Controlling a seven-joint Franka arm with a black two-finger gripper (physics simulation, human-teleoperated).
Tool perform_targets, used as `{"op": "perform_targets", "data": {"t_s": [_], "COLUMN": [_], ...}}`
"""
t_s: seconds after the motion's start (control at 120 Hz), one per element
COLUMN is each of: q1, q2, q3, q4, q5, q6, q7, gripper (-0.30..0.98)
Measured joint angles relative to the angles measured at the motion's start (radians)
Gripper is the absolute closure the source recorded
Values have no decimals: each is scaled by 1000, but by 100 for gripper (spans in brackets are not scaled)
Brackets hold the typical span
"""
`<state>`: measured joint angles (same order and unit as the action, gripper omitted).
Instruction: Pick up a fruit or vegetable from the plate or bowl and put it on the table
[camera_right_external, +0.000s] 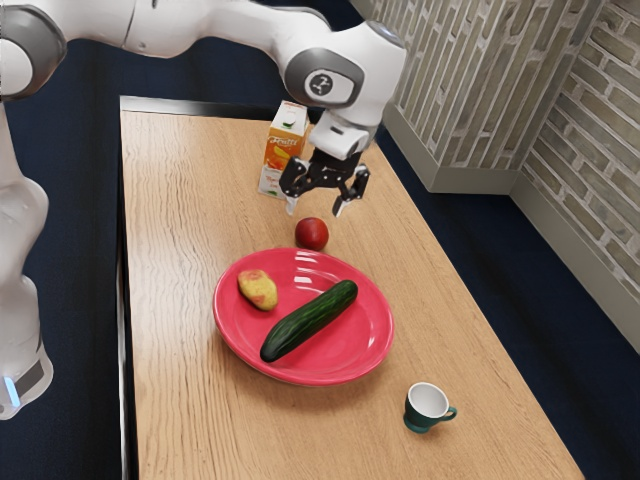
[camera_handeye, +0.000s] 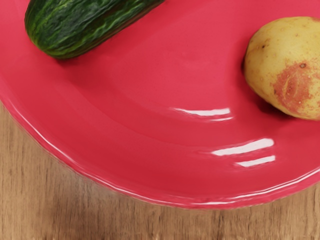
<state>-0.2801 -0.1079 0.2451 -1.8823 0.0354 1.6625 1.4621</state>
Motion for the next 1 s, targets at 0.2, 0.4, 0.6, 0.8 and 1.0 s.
{"op": "perform_targets", "data": {"t_s": [0.2, 0.4, 0.6, 0.8, 1.0], "q1": [-66, -165, -169, -191, -259], "q2": [-10, -62, -77, -83, -141], "q3": [27, 28, 28, 24, 27], "q4": [-25, -100, -200, -219, -263], "q5": [36, 44, 46, 46, 49], "q6": [29, 40, 76, 105, 115], "q7": [-64, -131, -185, -230, -280], "gripper": [0, 0, 0, 0, 0]}}
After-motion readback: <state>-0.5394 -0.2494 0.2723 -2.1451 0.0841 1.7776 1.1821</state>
